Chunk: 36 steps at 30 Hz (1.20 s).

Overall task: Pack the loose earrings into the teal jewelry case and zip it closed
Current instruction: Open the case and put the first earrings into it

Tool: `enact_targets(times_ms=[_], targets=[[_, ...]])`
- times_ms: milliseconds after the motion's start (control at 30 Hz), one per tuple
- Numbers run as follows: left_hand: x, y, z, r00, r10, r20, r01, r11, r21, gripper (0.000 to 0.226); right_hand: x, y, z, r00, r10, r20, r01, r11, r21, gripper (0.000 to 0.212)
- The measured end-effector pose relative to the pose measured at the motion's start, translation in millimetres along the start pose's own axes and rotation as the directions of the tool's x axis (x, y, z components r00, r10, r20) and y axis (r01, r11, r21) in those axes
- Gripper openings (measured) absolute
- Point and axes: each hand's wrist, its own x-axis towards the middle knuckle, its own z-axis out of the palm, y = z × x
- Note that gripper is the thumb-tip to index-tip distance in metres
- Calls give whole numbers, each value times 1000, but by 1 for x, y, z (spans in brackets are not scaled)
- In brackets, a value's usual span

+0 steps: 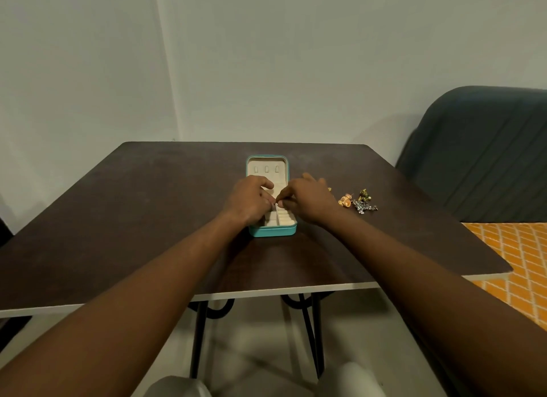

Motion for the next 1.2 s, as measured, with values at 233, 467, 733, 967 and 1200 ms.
enact_targets(times_ms=[233,467,733,967,1200], targets=[[-2,3,-1,1000,-3,-2,3,1000,11,43,2,-2,1,999,23,22,-23,1000,10,28],[-4,11,-2,992,65,-104,-56,994,90,34,-5,18,-5,981,136,-137,-104,970,220,25],[20,58,14,978,192,-85,-188,981,55,25,-13,77,-29,953,239,-187,-164,924,345,23],[42,82,57,981,176,88,-179,983,36,36,-8,109,-21,953,284,-104,-254,938,234,20],[67,76,90,983,65,171,-70,997,22,68,8,129,-21,979,203,-13,-203,979,-23,36]])
